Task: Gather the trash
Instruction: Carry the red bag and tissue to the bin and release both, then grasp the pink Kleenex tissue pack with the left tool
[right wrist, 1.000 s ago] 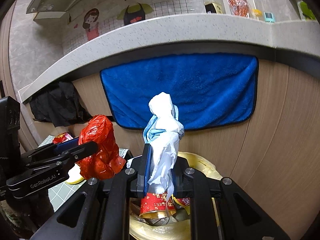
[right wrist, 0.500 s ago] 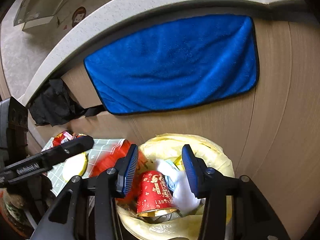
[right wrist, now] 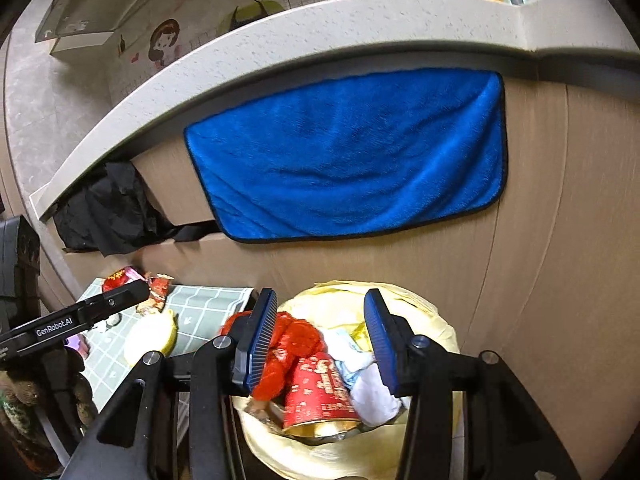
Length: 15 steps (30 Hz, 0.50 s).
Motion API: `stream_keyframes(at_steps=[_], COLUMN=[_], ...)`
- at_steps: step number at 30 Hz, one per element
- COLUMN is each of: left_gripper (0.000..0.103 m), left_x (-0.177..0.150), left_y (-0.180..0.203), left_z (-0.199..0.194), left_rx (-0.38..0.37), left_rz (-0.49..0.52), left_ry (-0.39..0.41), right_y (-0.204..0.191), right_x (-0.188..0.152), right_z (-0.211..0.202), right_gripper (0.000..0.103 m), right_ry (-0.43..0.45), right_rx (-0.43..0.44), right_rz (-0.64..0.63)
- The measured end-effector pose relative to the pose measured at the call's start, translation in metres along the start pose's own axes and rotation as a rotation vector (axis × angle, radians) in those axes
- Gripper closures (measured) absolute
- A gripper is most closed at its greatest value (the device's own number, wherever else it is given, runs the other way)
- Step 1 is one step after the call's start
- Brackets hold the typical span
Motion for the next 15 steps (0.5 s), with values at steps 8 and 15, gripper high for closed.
stream_keyframes(at_steps=[8,15], left_gripper=[0.043,0.043], left_x=[-0.007,-0.013], left_y=[-0.058,-0.127], left_z=[-0.04,-0.08], left_rx=[0.086,0.184], left_rz=[-0.044,-0.089], left_ry=[0.024,0.058], right_y=[-0.05,-0.1], right_x=[0.0,-0.01], right_z=[0.0,0.013], right_gripper=[0.06,0.06], right_ry=[0.01,-0.032], right_rx=[0.054,0.1], right_rz=[-0.028,-0.077])
Point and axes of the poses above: each gripper's, at about its wrist camera, not at the fingertips, and z roughly the way its jaws point, y to its right, x to its top, the point moved 9 cm from there along z, roughly the way its jaws point, and after that the axes turned 6 degrees about -x, right-handed, at the moved point
